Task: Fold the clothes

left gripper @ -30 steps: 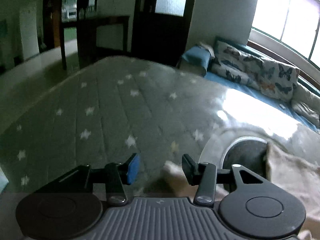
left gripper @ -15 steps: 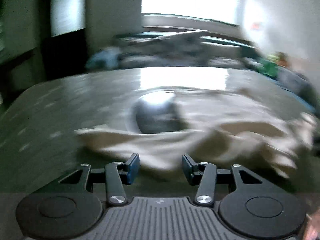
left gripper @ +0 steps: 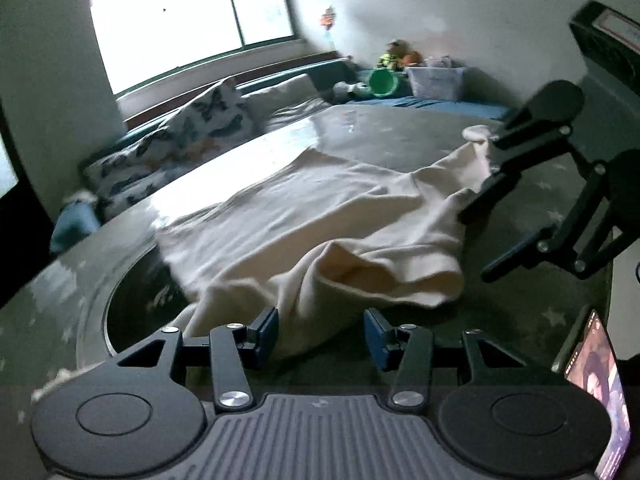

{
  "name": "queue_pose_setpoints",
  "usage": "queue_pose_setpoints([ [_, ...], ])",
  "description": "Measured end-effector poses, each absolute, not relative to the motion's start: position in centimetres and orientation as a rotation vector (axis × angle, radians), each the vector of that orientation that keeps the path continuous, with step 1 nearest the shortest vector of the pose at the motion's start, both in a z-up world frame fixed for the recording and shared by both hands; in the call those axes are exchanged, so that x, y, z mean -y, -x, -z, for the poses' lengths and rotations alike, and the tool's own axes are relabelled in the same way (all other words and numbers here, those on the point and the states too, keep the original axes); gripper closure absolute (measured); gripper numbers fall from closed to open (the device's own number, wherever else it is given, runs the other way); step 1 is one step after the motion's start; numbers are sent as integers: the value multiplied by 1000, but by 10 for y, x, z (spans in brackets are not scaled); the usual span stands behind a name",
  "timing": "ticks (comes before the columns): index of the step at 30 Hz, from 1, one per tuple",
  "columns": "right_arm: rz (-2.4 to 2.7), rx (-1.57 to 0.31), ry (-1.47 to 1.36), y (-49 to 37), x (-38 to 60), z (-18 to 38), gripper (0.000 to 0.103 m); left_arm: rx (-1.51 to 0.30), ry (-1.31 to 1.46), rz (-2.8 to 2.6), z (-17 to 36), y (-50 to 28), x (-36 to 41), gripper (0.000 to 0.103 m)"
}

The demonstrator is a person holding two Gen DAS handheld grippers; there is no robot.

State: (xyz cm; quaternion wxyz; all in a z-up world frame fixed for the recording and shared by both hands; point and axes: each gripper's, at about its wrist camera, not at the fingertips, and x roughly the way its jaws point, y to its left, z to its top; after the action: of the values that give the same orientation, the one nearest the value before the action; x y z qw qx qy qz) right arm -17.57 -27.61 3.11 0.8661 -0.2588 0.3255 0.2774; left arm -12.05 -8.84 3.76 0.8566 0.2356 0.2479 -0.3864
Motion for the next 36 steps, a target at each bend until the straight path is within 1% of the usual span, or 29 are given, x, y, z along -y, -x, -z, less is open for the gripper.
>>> queue_pose_setpoints([
  [5, -622, -674, 585, 171, 267, -23, 57, -498, -544, 845, -28, 114, 99, 52],
  [9, -619, -689, 561, 163, 267, -15, 63, -476, -543, 875, -23, 114, 103, 52],
  [10, -620, -695, 535, 161, 269, -14, 66, -472, -541, 881, -22, 113, 104, 54],
  [11, -621, -700, 521, 160, 270, -13, 72, -468, -538, 887, -21, 113, 104, 57],
  [12, -619, -703, 502, 159, 272, -12, 81, -465, -533, 890, -21, 113, 104, 67],
  [13, -617, -704, 476, 158, 275, -12, 86, -466, -526, 896, -21, 112, 104, 77],
  [14, -619, -710, 443, 157, 278, -14, 93, -468, -515, 900, -21, 111, 103, 81],
  [16, -615, -710, 376, 158, 286, -19, 95, -461, -499, 899, -23, 112, 101, 91],
  [17, -615, -705, 360, 160, 289, -23, 96, -455, -490, 905, -25, 114, 100, 93],
  [25, -643, -679, 307, 189, 312, -57, 98, -425, -426, 1014, -55, 144, 82, 93],
  [28, -676, -728, 335, 199, 317, -57, 98, -446, -467, 1084, -54, 157, 82, 93],
  [30, -710, -769, 308, 202, 322, -55, 95, -471, -497, 1129, -49, 162, 84, 90],
  [32, -750, -789, 278, 204, 326, -56, 90, -495, -518, 1157, -46, 164, 85, 90],
  [33, -769, -793, 260, 204, 328, -58, 89, -501, -520, 1166, -47, 163, 85, 87],
  [34, -787, -795, 240, 203, 330, -60, 88, -503, -516, 1176, -49, 162, 83, 80],
  [36, -782, -764, 216, 200, 334, -67, 86, -489, -490, 1171, -55, 157, 79, 75],
])
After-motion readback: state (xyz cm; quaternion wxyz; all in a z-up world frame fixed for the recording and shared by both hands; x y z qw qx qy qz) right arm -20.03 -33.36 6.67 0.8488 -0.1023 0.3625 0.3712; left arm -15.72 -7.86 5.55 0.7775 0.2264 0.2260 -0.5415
